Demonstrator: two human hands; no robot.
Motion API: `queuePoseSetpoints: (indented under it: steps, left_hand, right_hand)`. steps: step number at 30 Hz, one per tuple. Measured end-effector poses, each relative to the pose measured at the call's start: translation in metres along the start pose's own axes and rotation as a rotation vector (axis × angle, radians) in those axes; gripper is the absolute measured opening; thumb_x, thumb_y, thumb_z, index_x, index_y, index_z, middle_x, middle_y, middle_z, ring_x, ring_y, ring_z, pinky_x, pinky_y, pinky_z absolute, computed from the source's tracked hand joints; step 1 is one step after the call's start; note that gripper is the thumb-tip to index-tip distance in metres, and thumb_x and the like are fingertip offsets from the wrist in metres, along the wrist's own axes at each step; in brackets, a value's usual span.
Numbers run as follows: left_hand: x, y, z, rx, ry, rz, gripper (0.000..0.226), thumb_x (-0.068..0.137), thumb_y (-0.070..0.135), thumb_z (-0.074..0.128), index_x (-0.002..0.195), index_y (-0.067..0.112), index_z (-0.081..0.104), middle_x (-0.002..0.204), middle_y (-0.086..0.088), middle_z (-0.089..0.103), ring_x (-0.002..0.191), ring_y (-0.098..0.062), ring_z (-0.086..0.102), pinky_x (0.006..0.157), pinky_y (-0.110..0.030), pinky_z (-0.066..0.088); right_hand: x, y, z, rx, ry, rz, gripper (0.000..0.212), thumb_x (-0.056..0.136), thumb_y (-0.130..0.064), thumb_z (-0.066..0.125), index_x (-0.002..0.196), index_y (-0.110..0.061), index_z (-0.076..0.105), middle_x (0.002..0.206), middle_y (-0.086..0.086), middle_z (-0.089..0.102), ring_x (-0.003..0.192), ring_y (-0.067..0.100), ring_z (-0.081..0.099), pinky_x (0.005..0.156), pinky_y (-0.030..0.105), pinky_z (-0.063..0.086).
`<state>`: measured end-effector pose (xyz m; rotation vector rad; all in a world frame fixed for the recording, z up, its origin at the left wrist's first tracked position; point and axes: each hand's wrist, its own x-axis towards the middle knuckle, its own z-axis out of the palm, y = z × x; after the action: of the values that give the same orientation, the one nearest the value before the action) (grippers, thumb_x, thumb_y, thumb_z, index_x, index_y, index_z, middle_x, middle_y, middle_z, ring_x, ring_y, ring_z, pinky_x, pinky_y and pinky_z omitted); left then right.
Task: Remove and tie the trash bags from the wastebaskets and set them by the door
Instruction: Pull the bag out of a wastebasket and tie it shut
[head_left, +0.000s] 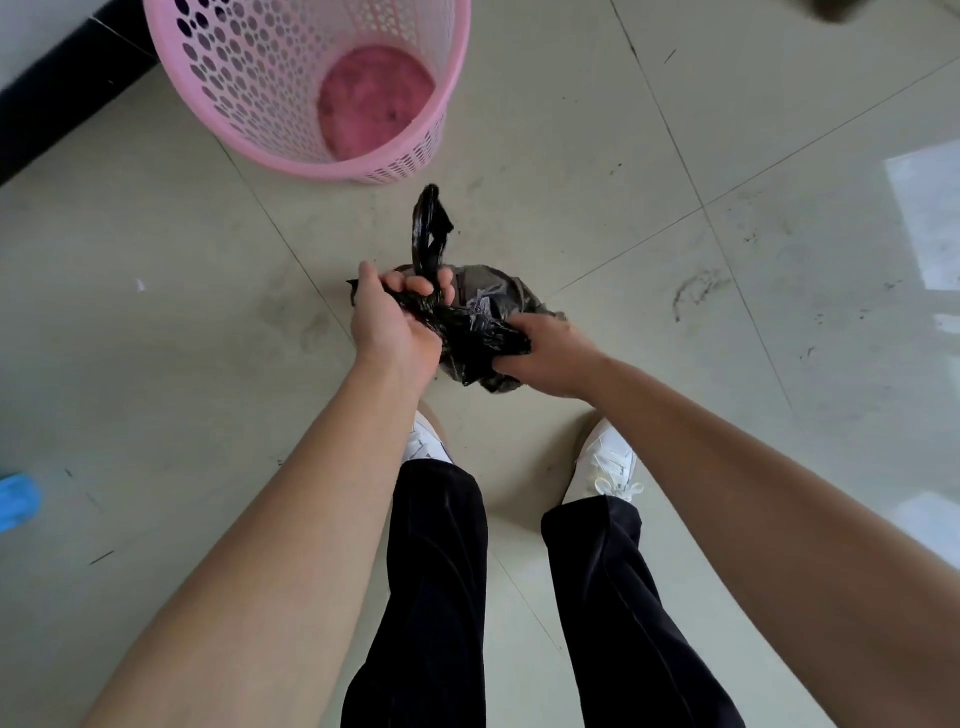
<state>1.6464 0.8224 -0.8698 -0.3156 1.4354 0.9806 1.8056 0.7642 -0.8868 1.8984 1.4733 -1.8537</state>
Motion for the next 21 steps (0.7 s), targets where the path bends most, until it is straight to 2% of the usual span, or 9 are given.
queuePoseSetpoints:
  steps: [3, 5, 8, 10, 13, 16, 18, 19, 21]
  left_hand:
    - [-0.002, -0.006, 0.0, 0.103, -0.063, -0.05, 0.053, 0.104, 0.045, 0.036, 0.059, 0.018, 0.034, 0.05, -0.002, 0.032, 0.046, -0.022, 0.044, 0.059, -0.03, 0.04]
    - [-0.003, -0.007, 0.0, 0.22, -0.123, -0.053, 0.054, 0.104, 0.047, 0.037, 0.059, 0.018, 0.032, 0.049, -0.002, 0.03, 0.046, -0.021, 0.04, 0.056, -0.029, 0.039]
    - [-0.003, -0.004, 0.003, 0.375, -0.203, -0.049, 0.055, 0.104, 0.049, 0.036, 0.059, 0.018, 0.031, 0.047, -0.002, 0.03, 0.044, -0.02, 0.039, 0.055, -0.028, 0.039]
    - [-0.004, -0.006, 0.004, 0.478, -0.237, -0.044, 0.056, 0.104, 0.049, 0.034, 0.057, 0.019, 0.032, 0.046, -0.002, 0.032, 0.045, -0.02, 0.041, 0.056, -0.028, 0.04]
    - [-0.01, -0.014, 0.007, 0.62, -0.265, -0.013, 0.055, 0.103, 0.053, 0.032, 0.059, 0.02, 0.032, 0.055, -0.006, 0.045, 0.062, -0.025, 0.055, 0.07, -0.034, 0.048]
    - [-0.001, -0.001, -0.015, 0.484, 0.025, 0.059, 0.055, 0.106, 0.045, 0.029, 0.065, 0.016, 0.051, 0.084, -0.011, 0.067, 0.085, -0.027, 0.063, 0.088, -0.037, 0.052]
    - [0.014, 0.018, -0.048, 0.364, 0.313, 0.119, 0.044, 0.107, 0.039, 0.027, 0.08, 0.012, 0.049, 0.094, -0.013, 0.066, 0.069, -0.019, 0.061, 0.067, -0.028, 0.054]
    - [0.017, 0.026, -0.063, 0.394, 0.403, 0.124, 0.041, 0.107, 0.04, 0.027, 0.081, 0.013, 0.045, 0.09, -0.011, 0.064, 0.058, -0.015, 0.054, 0.053, -0.023, 0.046]
    - [0.022, 0.027, -0.079, 0.49, 0.443, 0.129, 0.04, 0.106, 0.045, 0.028, 0.081, 0.015, 0.04, 0.077, -0.008, 0.06, 0.045, -0.014, 0.051, 0.043, -0.022, 0.033]
  right_hand:
    - [-0.006, 0.009, -0.001, 0.203, -0.146, 0.077, 0.029, 0.078, -0.027, 0.056, 0.107, -0.023, 0.058, 0.094, 0.0, 0.063, 0.093, 0.019, 0.059, 0.077, 0.029, 0.047]
    - [-0.014, 0.009, -0.006, 0.489, -0.089, 0.105, 0.045, 0.076, -0.035, 0.047, 0.119, -0.023, 0.06, 0.115, 0.001, 0.06, 0.11, 0.013, 0.056, 0.092, 0.026, 0.043]
    - [-0.021, 0.0, -0.022, 0.877, 0.043, 0.078, 0.051, 0.095, -0.059, 0.036, 0.121, -0.023, 0.061, 0.108, -0.009, 0.064, 0.089, -0.014, 0.062, 0.08, 0.006, 0.044]
    - [-0.016, -0.013, -0.03, 0.884, 0.069, 0.026, 0.06, 0.084, -0.073, 0.043, 0.114, -0.026, 0.067, 0.101, -0.011, 0.069, 0.086, -0.01, 0.064, 0.079, 0.012, 0.047]
    - [0.012, -0.022, -0.032, 0.744, 0.275, 0.075, 0.043, 0.088, -0.057, 0.06, 0.1, -0.017, 0.072, 0.083, -0.002, 0.073, 0.07, 0.011, 0.068, 0.067, 0.023, 0.051]
    - [0.031, 0.012, -0.041, 0.627, 0.506, 0.306, 0.035, 0.093, -0.045, 0.059, 0.103, -0.014, 0.072, 0.069, -0.002, 0.062, 0.06, 0.017, 0.06, 0.059, 0.027, 0.048]
    - [0.026, 0.048, -0.053, 0.656, 0.672, 0.549, 0.036, 0.089, -0.045, 0.061, 0.104, -0.014, 0.073, 0.069, 0.0, 0.06, 0.059, 0.017, 0.054, 0.057, 0.03, 0.045]
    - [0.019, 0.062, -0.057, 0.666, 0.717, 0.613, 0.036, 0.089, -0.046, 0.061, 0.099, -0.013, 0.073, 0.071, 0.003, 0.062, 0.06, 0.018, 0.055, 0.059, 0.032, 0.047]
    - [0.013, 0.072, -0.057, 0.712, 0.737, 0.586, 0.032, 0.092, -0.043, 0.059, 0.086, -0.013, 0.071, 0.068, 0.003, 0.064, 0.06, 0.018, 0.058, 0.064, 0.032, 0.051]
